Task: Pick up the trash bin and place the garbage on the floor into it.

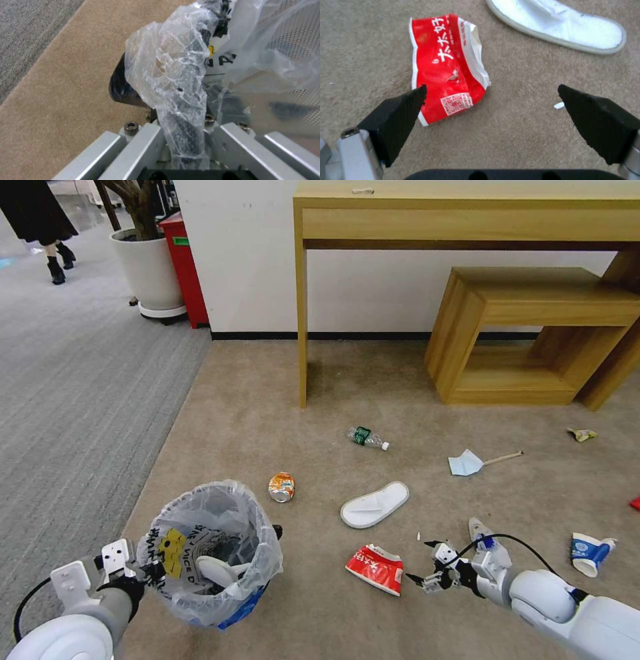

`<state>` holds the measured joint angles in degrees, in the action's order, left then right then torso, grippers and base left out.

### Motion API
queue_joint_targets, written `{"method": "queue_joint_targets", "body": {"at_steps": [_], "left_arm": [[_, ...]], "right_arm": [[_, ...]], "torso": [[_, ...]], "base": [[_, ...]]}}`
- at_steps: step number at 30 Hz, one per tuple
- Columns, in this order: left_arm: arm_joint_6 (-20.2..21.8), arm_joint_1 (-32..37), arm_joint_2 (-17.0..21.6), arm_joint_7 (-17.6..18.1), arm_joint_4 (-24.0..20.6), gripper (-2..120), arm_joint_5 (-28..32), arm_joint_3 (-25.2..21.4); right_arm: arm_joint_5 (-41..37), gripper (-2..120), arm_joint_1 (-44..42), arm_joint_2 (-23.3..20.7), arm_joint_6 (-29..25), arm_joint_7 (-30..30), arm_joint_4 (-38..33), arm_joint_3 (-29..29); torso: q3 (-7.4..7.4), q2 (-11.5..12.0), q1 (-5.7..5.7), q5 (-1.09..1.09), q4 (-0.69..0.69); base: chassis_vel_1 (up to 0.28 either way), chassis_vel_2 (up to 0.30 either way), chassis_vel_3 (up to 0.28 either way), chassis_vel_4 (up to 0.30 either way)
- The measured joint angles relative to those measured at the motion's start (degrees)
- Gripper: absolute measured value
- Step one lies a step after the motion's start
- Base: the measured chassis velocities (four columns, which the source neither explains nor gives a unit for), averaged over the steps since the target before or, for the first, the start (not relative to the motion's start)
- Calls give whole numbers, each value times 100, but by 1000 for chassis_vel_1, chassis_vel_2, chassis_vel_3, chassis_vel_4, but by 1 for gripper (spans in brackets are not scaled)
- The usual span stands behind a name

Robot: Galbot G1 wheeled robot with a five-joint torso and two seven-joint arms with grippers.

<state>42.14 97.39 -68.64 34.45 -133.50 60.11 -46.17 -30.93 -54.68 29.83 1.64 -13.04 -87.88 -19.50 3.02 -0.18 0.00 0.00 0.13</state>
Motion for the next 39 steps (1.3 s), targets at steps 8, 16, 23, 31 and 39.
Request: {"method": "queue_joint_targets", "body": {"at_steps": [8,16,23,31,39], "left_arm": [[-1,-55,68,-10,18,1,49,30],[0,-51,125,-10,12,1,109,13],[0,-18,121,-9,-32,1,111,4],[0,37,108,-5,-86,1,111,-18],[0,99,99,3,-145,1,111,-38]], "right_arm": [[0,100,151,323,-61,-61,412,-58],[-5,99,461,748,-76,-126,786,-291],[-5,99,750,996,-87,-158,1002,-523],[32,99,1096,1299,-174,-171,1337,-822],[93,97,1136,1495,-240,-221,1595,-918]], "torso": [[0,0,0,-1,0],[0,0,0,-1,0],[0,0,0,-1,0],[0,0,0,-1,-1],[0,0,0,0,0]], "base": [[0,0,0,0],[0,0,0,0],[0,0,0,0],[0,0,0,0],[0,0,0,0]]}}
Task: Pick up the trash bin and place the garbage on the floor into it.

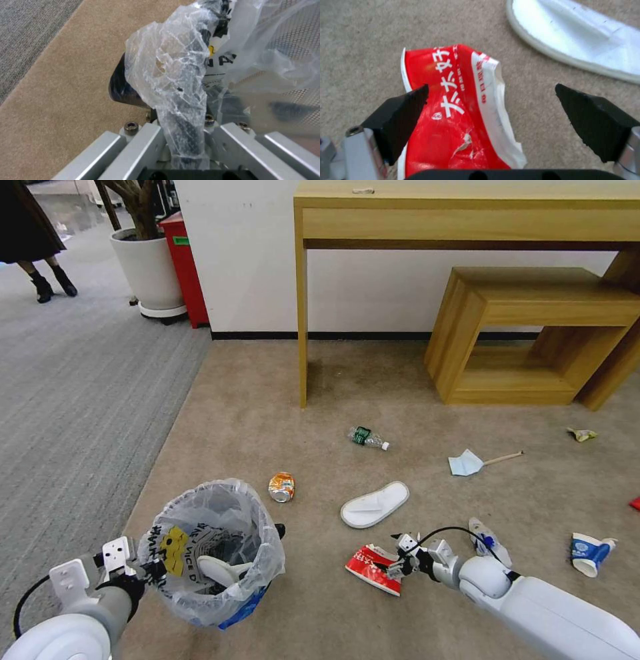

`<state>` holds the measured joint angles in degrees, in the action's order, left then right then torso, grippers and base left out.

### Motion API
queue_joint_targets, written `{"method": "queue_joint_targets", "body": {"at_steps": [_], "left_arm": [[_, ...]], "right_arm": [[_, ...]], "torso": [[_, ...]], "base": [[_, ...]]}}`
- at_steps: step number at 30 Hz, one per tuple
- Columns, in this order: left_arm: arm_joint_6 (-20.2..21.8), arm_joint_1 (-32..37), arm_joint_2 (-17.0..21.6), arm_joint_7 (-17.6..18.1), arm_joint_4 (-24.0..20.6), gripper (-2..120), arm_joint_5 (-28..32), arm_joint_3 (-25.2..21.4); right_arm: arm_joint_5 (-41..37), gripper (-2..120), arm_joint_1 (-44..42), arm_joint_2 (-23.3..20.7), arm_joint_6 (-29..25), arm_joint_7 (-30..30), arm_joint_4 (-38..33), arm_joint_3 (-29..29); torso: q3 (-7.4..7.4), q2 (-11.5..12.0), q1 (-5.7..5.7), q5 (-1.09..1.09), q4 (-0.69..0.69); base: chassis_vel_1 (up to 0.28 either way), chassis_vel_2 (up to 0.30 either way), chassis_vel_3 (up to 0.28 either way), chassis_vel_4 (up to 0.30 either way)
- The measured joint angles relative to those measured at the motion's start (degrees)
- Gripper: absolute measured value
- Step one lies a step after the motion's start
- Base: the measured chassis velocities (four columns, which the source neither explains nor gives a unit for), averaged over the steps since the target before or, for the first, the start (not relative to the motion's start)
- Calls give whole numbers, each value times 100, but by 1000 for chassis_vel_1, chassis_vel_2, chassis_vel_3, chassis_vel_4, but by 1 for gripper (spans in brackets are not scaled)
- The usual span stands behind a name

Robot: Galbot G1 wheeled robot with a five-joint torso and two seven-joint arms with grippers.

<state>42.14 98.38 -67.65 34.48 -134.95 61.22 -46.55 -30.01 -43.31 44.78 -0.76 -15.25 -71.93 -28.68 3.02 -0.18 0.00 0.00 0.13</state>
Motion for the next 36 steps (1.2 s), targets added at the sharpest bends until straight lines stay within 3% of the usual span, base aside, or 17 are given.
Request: {"method": "queue_joint_targets", "body": {"at_steps": [25,36], "left_arm": [[0,61,-10,17,-60,1,20,-39],[0,19,-9,19,-30,1,22,-34]], "right_arm": [[164,86,-44,422,-288,-56,742,-58],[164,48,-85,379,-435,-7,652,2]], "torso": [[0,0,0,0,0],[0,0,0,0,0]], "base": [[0,0,0,0],[0,0,0,0]]}}
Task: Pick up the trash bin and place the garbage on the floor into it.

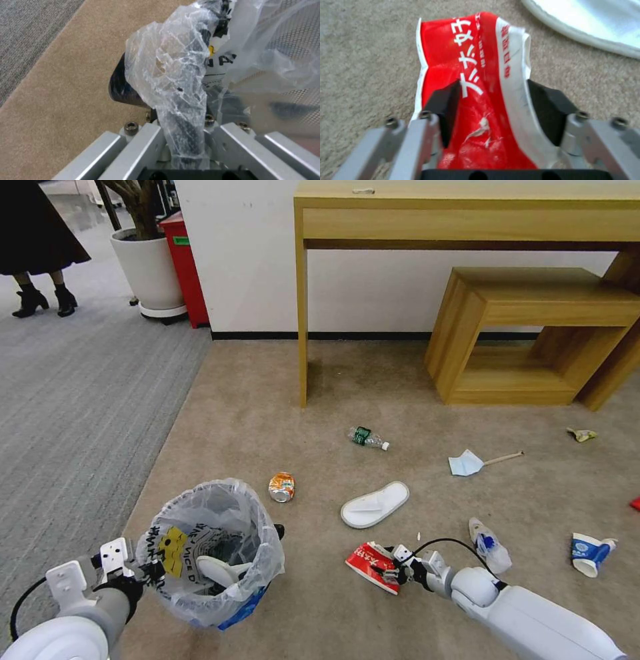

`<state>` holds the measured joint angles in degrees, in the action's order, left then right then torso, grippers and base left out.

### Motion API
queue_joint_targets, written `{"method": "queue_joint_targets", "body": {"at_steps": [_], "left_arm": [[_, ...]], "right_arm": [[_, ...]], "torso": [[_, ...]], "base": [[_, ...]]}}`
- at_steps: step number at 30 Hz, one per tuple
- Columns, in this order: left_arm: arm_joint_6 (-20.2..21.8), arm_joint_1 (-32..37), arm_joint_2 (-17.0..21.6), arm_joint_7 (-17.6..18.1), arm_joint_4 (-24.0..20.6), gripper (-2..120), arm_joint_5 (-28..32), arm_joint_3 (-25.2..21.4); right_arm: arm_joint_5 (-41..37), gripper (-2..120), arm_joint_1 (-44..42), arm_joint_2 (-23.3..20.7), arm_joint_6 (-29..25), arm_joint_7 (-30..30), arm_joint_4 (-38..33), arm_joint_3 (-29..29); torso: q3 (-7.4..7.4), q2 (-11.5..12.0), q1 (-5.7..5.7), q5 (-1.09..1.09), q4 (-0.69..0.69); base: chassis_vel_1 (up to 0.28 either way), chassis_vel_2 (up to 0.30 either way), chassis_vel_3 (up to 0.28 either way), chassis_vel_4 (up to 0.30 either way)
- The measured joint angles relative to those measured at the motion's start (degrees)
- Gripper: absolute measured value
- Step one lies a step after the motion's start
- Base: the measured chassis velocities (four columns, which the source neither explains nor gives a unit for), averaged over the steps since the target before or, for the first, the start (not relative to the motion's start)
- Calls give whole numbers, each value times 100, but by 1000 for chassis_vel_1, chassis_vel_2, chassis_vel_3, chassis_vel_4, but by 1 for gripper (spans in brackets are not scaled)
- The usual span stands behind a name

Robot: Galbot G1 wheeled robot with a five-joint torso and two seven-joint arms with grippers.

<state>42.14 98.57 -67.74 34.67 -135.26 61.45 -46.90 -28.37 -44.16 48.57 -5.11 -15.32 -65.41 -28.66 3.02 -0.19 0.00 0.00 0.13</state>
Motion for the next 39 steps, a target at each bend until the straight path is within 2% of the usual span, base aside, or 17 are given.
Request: {"method": "queue_joint_targets", "body": {"at_steps": [2,5,6,13,25,30,39], "left_arm": [[0,-9,1,0,10,1,0,0],[0,-13,-4,0,16,1,-1,13],[0,-13,-4,0,16,1,-1,13],[0,5,17,-2,-6,1,7,20],[0,-44,9,-26,66,1,-20,100],[0,-70,21,-38,114,1,-33,106],[0,-90,22,-52,140,1,-56,130]], "right_arm": [[-3,44,-1,-6,-28,-9,-12,9],[-10,31,-29,-23,-73,-65,-37,54],[-10,31,-29,-23,-73,-65,-37,54],[5,1,-215,-84,-229,-156,-16,202],[-91,0,-544,-215,-463,-224,-248,584],[-357,0,-658,-353,-731,-326,-676,927],[-767,0,-767,-492,-1424,-1363,-1186,1457]], "torso": [[0,0,0,0,0],[0,0,0,0,0],[0,0,0,0,0],[0,0,0,1,0],[0,0,0,0,1],[0,0,0,-1,0],[0,0,0,-1,0]], "base": [[0,0,0,0],[0,0,0,0],[0,0,0,0],[0,0,0,0],[0,0,0,0],[0,0,0,0],[0,0,0,0]]}}
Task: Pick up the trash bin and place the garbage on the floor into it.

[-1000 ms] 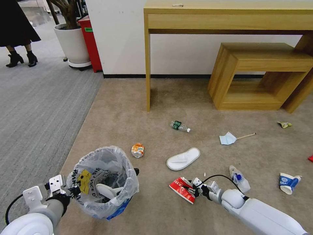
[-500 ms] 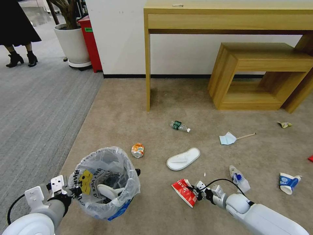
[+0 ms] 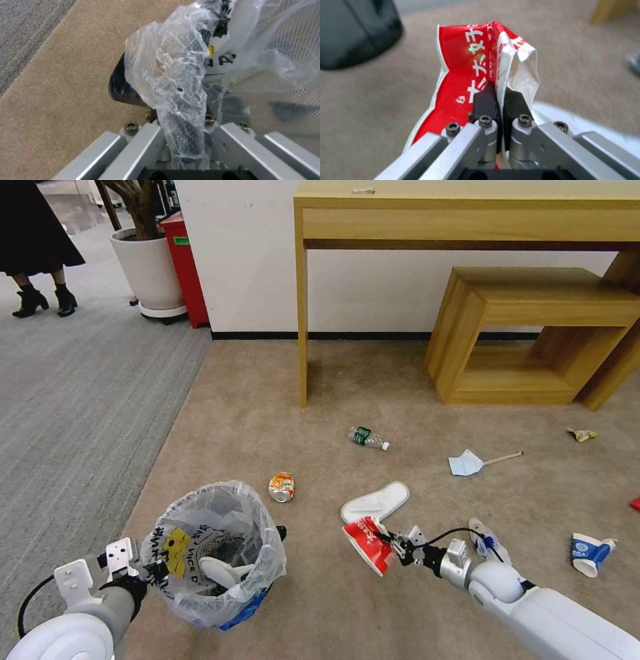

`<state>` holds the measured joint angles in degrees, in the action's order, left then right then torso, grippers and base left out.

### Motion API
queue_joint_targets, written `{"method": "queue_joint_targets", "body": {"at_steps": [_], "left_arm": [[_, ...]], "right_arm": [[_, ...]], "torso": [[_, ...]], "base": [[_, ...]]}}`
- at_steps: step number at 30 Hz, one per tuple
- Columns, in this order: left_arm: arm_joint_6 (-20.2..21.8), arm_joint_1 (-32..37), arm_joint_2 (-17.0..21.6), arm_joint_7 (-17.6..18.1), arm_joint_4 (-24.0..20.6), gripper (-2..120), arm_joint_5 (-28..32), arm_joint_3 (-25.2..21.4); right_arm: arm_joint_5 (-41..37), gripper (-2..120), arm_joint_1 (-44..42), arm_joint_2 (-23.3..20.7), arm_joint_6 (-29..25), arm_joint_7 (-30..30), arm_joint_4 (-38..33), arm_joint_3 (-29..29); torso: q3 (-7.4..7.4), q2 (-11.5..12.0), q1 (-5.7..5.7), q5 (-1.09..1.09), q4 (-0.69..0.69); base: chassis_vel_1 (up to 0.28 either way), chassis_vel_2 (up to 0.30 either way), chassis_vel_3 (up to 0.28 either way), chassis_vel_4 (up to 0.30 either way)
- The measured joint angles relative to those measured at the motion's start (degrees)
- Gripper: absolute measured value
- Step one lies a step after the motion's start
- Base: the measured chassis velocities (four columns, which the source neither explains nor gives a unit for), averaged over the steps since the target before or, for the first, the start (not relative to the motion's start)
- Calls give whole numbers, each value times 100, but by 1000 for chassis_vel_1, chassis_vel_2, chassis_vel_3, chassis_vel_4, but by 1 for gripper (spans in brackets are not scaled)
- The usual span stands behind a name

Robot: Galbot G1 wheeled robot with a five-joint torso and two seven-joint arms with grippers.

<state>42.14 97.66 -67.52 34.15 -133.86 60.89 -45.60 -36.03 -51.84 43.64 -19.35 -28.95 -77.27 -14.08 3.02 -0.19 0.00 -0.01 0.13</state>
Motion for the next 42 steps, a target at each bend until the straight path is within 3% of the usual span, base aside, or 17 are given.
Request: {"method": "queue_joint_targets", "body": {"at_steps": [12,25,33,42], "left_arm": [[0,6,52,-14,-11,1,-9,33],[0,-7,177,-21,-36,1,-14,113],[0,26,252,36,-175,1,114,54],[0,131,373,138,-347,1,317,-93]], "right_arm": [[-346,0,54,-207,-539,-947,-773,300],[-708,0,491,-522,-293,-1001,-2301,275],[-1058,0,1413,-628,-144,-878,-2781,-301],[-1361,0,2496,-278,-23,-656,-2882,-1210]], "torso": [[0,0,0,0,0],[0,0,0,0,0],[0,0,0,2,0],[0,0,0,0,0]], "base": [[0,0,0,0],[0,0,0,0],[0,0,0,0],[0,0,0,0]]}}
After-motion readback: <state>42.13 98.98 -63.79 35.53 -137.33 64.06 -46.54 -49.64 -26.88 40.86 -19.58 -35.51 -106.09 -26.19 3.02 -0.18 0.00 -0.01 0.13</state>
